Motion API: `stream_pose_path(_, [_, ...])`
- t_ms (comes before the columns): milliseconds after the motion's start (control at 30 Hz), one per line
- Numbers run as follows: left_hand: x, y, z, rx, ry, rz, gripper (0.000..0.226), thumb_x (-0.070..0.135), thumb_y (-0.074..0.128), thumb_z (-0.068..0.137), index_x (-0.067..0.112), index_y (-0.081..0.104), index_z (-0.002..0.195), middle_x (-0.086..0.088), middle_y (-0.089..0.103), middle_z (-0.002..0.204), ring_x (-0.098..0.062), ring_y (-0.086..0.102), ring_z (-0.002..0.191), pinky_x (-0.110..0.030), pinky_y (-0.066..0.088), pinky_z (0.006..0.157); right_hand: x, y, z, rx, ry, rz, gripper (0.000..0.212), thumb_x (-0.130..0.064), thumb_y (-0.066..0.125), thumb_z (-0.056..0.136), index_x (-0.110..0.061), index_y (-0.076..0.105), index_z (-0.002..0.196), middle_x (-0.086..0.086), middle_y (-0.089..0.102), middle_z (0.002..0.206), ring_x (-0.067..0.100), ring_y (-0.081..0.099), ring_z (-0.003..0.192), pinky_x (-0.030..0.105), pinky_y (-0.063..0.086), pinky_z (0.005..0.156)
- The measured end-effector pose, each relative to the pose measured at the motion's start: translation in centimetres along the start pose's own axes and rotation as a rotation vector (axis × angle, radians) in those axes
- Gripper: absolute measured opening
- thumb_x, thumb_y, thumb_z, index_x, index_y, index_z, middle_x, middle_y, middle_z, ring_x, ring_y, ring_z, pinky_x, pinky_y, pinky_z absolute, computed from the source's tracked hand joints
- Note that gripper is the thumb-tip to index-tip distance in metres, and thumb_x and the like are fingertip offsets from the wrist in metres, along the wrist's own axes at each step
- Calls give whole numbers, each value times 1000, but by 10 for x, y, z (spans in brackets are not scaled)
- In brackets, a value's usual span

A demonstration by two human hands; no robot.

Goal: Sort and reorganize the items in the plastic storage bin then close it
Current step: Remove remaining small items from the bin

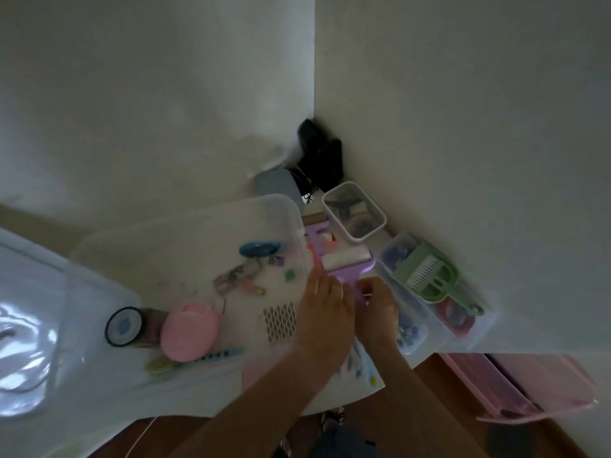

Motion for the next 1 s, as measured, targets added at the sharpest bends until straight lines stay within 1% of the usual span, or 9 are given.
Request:
stream_pose_path(67, [11, 13, -12, -45, 7, 36, 44, 24, 38, 96, 0, 56, 129, -22, 61, 125, -40, 48, 127, -55, 14, 122, 7, 5, 1, -15, 6, 17, 15, -21, 68, 86, -19, 62, 100, -3, 64, 95, 14, 61, 81, 25, 48, 70])
stream_pose_path(200, [10, 40, -36, -90, -23, 12, 55, 27, 25, 99, 5, 51, 142, -18, 45, 151, -35, 31, 147, -48, 6, 125, 20, 16, 4, -74, -9, -114, 17, -17, 68, 84, -17, 60, 100, -6, 60, 89, 12, 56, 78, 26, 44, 70])
stream_pose_path(333, [3, 34, -41, 41, 69, -74, 48, 25, 36, 93, 7, 68, 123, -19, 55, 143, -35, 43, 140, -49, 21, 121, 32, 27, 4, -154, -45, -208, 18, -28, 64, 90, -20, 57, 105, -9, 59, 93, 10, 57, 81, 18, 42, 67])
stream_pose_path(400, [-3, 27, -38, 125, 21, -159, 49, 24, 36, 94, 8, 58, 135, -21, 44, 151, -36, 35, 145, -51, 24, 121, 36, 28, 5, -188, -78, -292, 24, -36, 60, 91, -24, 53, 111, -12, 60, 99, 4, 52, 79, 12, 36, 68])
stream_pose_path(500, [-19, 16, -38, 145, -101, -276, 54, 33, 35, 102, 9, 39, 151, -17, 31, 160, -31, 27, 149, -52, 28, 118, 28, 17, 8, -257, -84, -220, 34, -29, 69, 86, -23, 55, 117, -5, 60, 105, 15, 59, 91, 29, 49, 79])
stream_pose_path(600, [-42, 13, -44, 200, -171, -337, 58, 43, 24, 106, 13, 30, 155, -15, 35, 158, -29, 33, 146, -47, 30, 118, 4, -3, 9, -178, -80, -114, 35, -24, 72, 85, -20, 59, 118, -2, 60, 108, 20, 61, 98, 34, 50, 83])
stream_pose_path(667, [-59, 15, -55, 219, -224, -389, 55, 43, 28, 105, 14, 41, 150, -12, 51, 146, -28, 49, 132, -43, 40, 110, -21, -18, 7, -77, -156, -49, 27, -22, 70, 87, -20, 60, 112, -5, 62, 104, 15, 63, 90, 25, 47, 76])
stream_pose_path(800, [-109, 28, -84, -1, -360, -361, 39, 42, 32, 102, 22, 60, 121, 2, 67, 110, -18, 63, 96, -34, 50, 85, -89, -50, -6, -16, -209, 168, 17, -17, 69, 90, -19, 64, 106, -7, 67, 95, -3, 62, 80, 12, 44, 65])
stream_pose_path(1000, [-163, 57, -105, -226, -455, -409, 36, 45, 37, 102, 23, 56, 124, 1, 63, 117, -19, 63, 106, -34, 53, 82, -153, 7, -14, -246, -404, -27, 18, -9, 66, 87, -23, 69, 99, -14, 67, 86, -11, 58, 72, 1, 43, 68])
Point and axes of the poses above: each hand's wrist, its own z-axis towards the middle knuckle, its own y-axis out of the palm, x = y × z, the point moved 2 cm from there along z, towards the middle knuckle
